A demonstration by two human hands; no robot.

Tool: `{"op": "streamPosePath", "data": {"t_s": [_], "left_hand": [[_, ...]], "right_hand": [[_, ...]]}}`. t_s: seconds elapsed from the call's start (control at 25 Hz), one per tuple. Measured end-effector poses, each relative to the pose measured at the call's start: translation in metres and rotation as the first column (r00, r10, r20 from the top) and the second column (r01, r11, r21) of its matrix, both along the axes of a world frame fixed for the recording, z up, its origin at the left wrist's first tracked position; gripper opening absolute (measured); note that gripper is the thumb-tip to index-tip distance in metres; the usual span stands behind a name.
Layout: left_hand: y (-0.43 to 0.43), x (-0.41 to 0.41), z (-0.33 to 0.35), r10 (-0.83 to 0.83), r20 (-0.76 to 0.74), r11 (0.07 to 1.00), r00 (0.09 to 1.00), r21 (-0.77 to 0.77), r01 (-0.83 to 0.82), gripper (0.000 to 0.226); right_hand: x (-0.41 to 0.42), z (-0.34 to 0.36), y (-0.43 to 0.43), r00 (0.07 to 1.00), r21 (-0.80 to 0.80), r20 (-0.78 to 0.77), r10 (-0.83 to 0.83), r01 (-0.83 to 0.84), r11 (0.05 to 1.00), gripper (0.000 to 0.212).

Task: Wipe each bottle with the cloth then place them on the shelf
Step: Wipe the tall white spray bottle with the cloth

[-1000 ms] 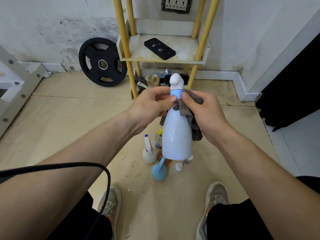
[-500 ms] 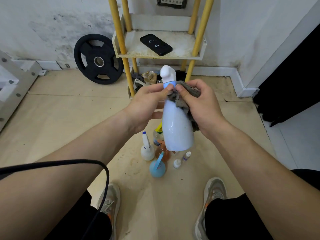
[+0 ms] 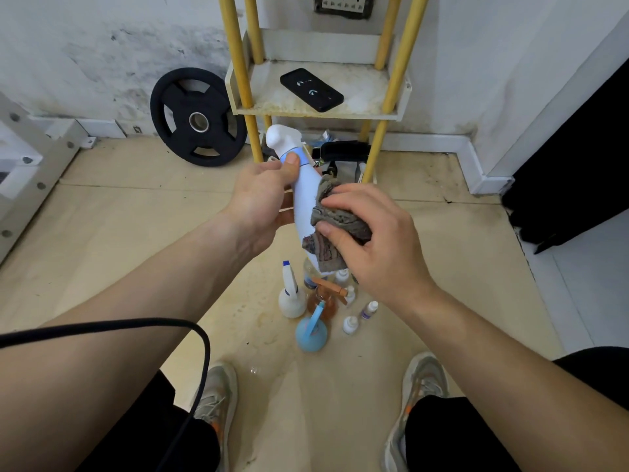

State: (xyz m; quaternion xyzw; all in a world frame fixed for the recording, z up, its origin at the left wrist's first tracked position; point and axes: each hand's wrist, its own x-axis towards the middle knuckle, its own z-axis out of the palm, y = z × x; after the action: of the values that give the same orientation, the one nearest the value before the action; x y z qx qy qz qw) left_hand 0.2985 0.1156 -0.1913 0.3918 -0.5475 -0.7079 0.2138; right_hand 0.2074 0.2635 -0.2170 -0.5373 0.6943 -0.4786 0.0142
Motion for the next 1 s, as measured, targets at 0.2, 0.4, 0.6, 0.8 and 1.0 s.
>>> {"op": "streamPosePath", "data": {"t_s": [0.2, 0.4, 0.6, 0.8, 1.0], "left_hand": [[0.012, 0.000, 0.000, -0.082, -0.055, 0.996, 0.995, -0.027, 0.081, 0.034], [-0.003, 0.005, 0.008, 0.072, -0.094, 0.997, 0.993, -0.011, -0.073, 0.030], [-0.005, 0.006, 0.008, 0.149, -0.094, 0.989, 0.984, 0.038, -0.146, 0.030], [0.009, 0.000, 0.001, 0.088, -0.071, 0.996, 0.994, 0.020, -0.087, 0.032], [0.007, -0.001, 0.004, 0.171, -0.079, 0.985, 0.982, 0.025, -0.170, 0.032]], "right_hand": [[-0.012, 0.011, -0.007, 0.907, 0.051, 0.404, -0.119, 0.108, 0.993, 0.013], [-0.016, 0.002, -0.005, 0.828, 0.137, 0.519, -0.214, 0.167, 0.976, 0.004], [0.007, 0.000, 0.003, 0.993, 0.015, 0.060, -0.103, 0.103, 0.995, 0.015], [-0.003, 0.002, -0.004, 0.994, 0.029, 0.041, -0.099, 0.097, 0.995, 0.016], [-0.022, -0.002, -0.008, 0.833, 0.218, 0.480, -0.274, 0.189, 0.958, 0.005]]}}
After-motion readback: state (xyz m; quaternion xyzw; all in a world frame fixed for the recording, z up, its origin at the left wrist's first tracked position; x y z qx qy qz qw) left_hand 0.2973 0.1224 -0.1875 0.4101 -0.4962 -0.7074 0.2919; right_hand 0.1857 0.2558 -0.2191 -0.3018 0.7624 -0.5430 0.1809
